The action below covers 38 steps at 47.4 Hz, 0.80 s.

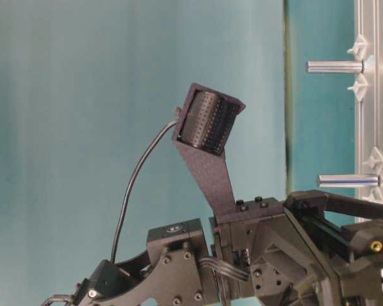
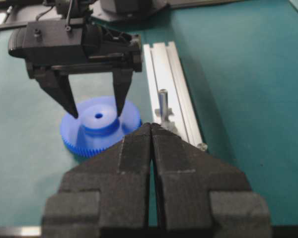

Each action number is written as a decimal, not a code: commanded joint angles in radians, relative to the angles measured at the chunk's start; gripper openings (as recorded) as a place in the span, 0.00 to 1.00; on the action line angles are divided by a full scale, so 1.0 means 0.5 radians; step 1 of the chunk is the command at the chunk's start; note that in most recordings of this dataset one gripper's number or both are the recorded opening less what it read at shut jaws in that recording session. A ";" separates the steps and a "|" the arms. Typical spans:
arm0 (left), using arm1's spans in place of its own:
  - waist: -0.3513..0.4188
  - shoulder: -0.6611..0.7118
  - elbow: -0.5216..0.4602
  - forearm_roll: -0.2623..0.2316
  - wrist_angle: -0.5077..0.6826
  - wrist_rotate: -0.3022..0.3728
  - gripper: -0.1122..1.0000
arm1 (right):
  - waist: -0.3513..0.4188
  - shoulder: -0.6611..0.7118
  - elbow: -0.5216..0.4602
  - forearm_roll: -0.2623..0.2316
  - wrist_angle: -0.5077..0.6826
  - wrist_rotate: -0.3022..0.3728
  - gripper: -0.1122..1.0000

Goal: Find the location of the shaft and insert the large gear.
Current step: 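Lower the left gripper and grasp the blue gear by its hub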

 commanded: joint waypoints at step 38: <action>0.021 0.058 -0.031 0.009 -0.034 0.000 0.94 | -0.006 0.009 -0.021 0.003 -0.009 0.025 0.09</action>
